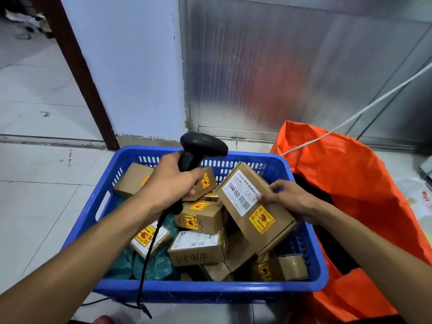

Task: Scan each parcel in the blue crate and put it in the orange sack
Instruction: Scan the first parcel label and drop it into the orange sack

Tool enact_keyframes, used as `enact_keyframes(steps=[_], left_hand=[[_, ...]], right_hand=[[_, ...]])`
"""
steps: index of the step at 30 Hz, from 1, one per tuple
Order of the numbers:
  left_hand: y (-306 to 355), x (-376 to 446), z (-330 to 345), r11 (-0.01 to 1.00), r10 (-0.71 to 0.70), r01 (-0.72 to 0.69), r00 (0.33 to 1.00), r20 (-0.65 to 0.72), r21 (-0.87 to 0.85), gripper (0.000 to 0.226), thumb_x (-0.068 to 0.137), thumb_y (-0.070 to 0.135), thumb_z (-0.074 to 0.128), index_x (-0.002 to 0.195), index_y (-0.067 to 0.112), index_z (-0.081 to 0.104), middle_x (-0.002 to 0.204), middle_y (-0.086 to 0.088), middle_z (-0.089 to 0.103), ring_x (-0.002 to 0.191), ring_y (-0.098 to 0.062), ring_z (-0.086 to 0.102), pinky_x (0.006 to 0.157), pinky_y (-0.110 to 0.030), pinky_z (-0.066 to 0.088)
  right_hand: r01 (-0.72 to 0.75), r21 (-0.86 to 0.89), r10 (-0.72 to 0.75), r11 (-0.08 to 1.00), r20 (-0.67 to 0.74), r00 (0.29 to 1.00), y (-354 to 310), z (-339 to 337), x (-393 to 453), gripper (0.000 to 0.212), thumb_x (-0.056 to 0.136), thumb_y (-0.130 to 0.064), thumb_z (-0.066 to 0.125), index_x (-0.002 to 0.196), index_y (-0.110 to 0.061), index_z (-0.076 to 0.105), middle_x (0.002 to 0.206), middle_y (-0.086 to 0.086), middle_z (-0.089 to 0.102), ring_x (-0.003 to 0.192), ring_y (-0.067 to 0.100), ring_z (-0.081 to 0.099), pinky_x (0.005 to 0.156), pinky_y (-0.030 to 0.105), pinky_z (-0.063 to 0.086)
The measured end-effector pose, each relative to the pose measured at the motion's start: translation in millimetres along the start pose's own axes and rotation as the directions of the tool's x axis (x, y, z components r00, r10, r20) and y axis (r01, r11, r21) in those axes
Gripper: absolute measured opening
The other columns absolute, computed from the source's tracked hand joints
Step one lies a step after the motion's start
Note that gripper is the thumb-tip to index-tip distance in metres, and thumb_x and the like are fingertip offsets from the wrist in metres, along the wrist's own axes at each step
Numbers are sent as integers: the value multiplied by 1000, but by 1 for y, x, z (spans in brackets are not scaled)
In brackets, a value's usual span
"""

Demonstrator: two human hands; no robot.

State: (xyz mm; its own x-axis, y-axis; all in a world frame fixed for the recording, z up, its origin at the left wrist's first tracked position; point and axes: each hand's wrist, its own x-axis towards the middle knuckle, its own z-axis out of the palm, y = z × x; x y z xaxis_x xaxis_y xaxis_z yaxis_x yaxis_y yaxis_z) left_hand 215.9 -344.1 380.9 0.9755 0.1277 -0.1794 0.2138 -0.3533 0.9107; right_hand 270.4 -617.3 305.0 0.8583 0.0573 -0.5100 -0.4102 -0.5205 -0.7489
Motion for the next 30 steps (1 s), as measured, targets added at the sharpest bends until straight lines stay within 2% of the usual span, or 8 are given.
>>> enact_keyframes(steps=[5,9,14,18,21,24,28,30], left_hand=[[-4,-3,12,999,-20,22,997,74,-26,9,93,9,63,101,11,64,74,-7,58,56,-12,55,54,-22,49],[-7,2,14,999,-33,33,997,69,1,8,93,9,62,101,10,65,70,-5,59,55,-12,54,57,-25,50],[-8,8,13,1000,-24,24,999,42,16,8,94,16,64,101,13,65,73,-4,62,56,-10,58,64,-29,52],[-7,6,15,992,19,-21,1000,17,120,12,90,25,68,91,14,65,65,-6,66,55,-13,62,74,-38,57],[-7,1,15,979,57,-65,997,50,193,14,86,29,71,93,17,68,61,-7,68,51,-14,63,68,-37,58],[-9,-2,16,967,87,-107,992,96,231,17,84,30,74,95,18,70,63,-2,68,55,-16,64,69,-46,59],[-12,-1,18,959,98,-125,988,118,254,19,85,27,72,95,11,72,76,-16,70,58,-18,60,64,-43,54],[-13,-1,18,958,102,-131,987,122,256,18,86,27,73,95,11,72,78,-15,71,60,-18,61,64,-42,54]], right_hand=[[35,194,-26,980,-50,998,-16,-8,-15,55,79,-28,84,118,4,62,90,16,77,85,34,75,75,42,61],[69,292,-67,954,-18,998,-23,-16,-21,45,83,-27,80,116,1,67,92,17,77,78,29,75,68,36,61],[99,282,-74,954,-97,993,-22,-22,-14,36,85,-28,79,110,-6,67,87,12,78,77,27,77,66,35,60],[111,244,-81,963,-130,988,-21,-23,-8,33,85,-27,80,107,-7,67,84,11,78,75,26,76,68,37,61],[124,227,-96,966,-131,987,-25,-28,-10,31,86,-27,79,106,-7,67,84,12,78,77,28,77,74,42,63],[137,197,-119,971,-100,988,-27,-29,-14,31,86,-28,78,107,-7,68,85,11,78,77,28,77,75,41,63],[167,143,-163,975,-45,986,-28,-24,-14,36,84,-33,80,109,-10,70,88,9,78,79,26,77,72,36,61],[177,132,-176,975,-20,984,-29,-21,-13,38,83,-35,80,111,-11,70,90,9,78,81,26,77,70,34,59]])
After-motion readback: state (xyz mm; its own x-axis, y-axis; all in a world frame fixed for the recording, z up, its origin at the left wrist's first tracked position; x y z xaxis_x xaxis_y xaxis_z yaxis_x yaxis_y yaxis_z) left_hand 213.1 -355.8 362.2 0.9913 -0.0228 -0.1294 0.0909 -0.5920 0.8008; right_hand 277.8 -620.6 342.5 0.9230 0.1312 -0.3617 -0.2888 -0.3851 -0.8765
